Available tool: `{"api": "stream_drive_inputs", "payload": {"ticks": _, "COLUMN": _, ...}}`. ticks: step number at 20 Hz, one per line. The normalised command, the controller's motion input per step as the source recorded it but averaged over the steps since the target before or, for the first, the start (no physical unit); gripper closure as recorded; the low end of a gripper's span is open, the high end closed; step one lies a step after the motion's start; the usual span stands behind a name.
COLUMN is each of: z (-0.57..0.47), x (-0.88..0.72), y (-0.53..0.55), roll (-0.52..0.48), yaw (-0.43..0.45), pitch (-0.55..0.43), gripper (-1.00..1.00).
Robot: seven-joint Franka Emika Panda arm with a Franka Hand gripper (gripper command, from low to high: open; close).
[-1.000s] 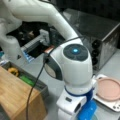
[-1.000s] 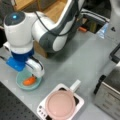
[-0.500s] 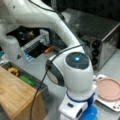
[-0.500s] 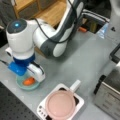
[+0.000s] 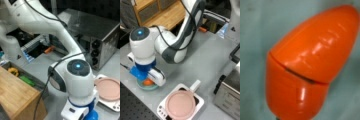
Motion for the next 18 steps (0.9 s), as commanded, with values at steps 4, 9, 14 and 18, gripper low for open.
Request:
{"api": "stream_drive_inputs", "payload": {"ticks": 4, "z": -0.03, "x": 0.17, "y": 0.03, "roll": 0.034, "yaw": 0.016, "pitch": 0.014, "gripper": -1.00}}
{"api": "stream_drive_inputs", "payload": {"ticks": 9, "z": -0.03, "x": 0.16, "y": 0.04, "roll": 0.059, "yaw": 0.025, "pitch": 0.027, "gripper": -1.00}}
{"api": "stream_drive_inputs", "payload": {"ticks": 14, "z": -0.07, "x": 0.15, "y": 0.06, "roll": 0.072, "yaw": 0.031, "pitch": 0.024, "gripper": 1.00}}
{"api": "stream_drive_inputs", "payload": {"ticks": 18, "z": -0.12, "x": 0.12, "y": 0.06, "roll": 0.103, "yaw": 0.041, "pitch": 0.022, "gripper": 1.00}}
